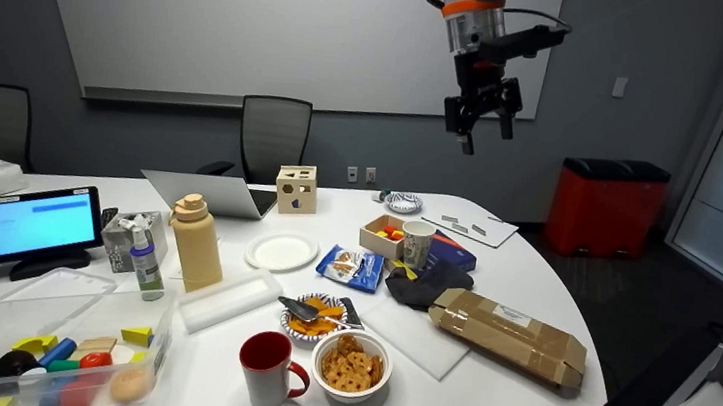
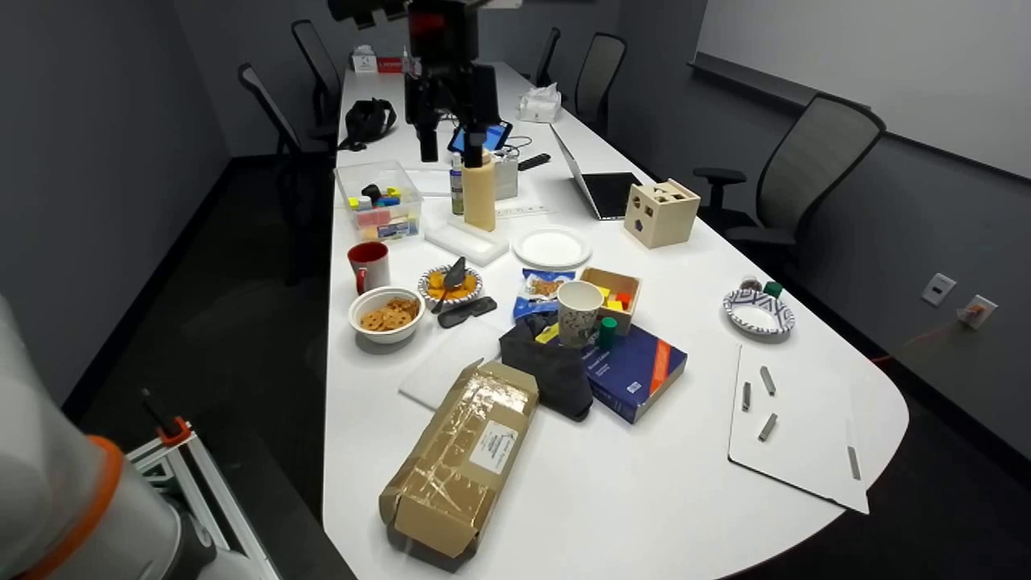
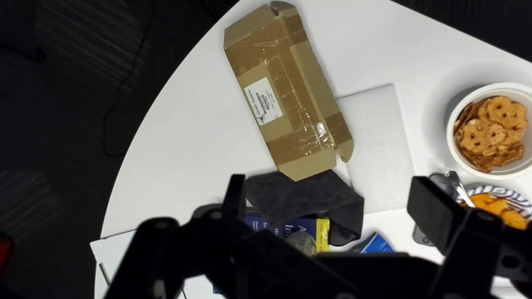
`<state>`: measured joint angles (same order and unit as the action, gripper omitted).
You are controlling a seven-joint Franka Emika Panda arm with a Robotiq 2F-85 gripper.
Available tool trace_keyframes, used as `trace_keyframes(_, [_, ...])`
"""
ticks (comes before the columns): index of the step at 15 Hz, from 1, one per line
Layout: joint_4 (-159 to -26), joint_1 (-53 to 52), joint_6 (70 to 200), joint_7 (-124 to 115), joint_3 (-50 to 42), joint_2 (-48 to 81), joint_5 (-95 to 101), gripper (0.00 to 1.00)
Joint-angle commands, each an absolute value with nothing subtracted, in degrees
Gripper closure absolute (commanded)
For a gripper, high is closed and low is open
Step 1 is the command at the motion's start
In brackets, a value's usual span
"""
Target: Use the grey cloth to wipe the table
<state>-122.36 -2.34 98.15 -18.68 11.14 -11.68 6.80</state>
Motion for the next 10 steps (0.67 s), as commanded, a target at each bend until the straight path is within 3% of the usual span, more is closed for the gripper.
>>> trace_keyframes(1, [-123.5,-1.0,104.8,-15.7,6.6,-6.5,7.7,0.00])
trace_keyframes(10, [-119.8,0.1,124.8,-13.2,-0.5,18.3,11.1,0.00])
